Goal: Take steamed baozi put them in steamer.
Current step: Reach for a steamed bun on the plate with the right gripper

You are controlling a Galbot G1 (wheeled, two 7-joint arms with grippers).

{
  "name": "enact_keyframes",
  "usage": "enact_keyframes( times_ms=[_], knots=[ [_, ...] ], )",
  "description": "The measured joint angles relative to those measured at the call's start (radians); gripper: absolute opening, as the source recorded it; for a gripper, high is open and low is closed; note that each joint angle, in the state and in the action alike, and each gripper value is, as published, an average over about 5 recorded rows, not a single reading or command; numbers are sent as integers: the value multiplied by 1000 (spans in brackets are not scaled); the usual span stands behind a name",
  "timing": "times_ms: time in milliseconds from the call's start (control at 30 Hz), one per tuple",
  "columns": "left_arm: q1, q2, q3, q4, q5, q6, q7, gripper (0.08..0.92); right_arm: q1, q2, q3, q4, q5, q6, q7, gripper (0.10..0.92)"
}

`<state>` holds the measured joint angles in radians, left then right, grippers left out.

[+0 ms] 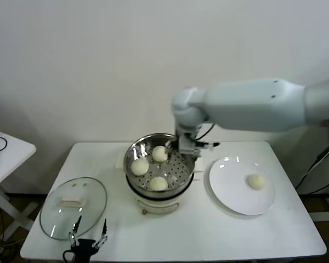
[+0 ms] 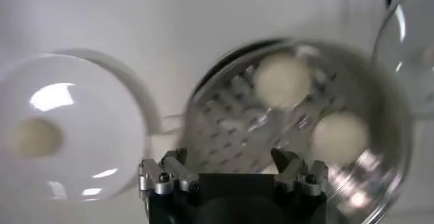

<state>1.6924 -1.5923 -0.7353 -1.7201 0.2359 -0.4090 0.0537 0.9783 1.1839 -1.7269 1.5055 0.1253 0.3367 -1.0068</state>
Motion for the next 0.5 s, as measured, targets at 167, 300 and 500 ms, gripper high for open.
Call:
enact_keyframes(
  times_ms=[167, 300, 500],
  knots=[
    [-2, -2, 5, 1, 3, 1, 0, 823, 91, -121, -155, 0, 146, -106, -17, 823],
    [-5, -7, 7, 1, 5, 4, 1, 823, 111, -229, -242, -12, 227, -211, -11, 823],
    [-2, -15, 7, 5, 14, 5, 2, 823, 43, -369, -269, -61, 270, -337, 15, 823]
  ],
)
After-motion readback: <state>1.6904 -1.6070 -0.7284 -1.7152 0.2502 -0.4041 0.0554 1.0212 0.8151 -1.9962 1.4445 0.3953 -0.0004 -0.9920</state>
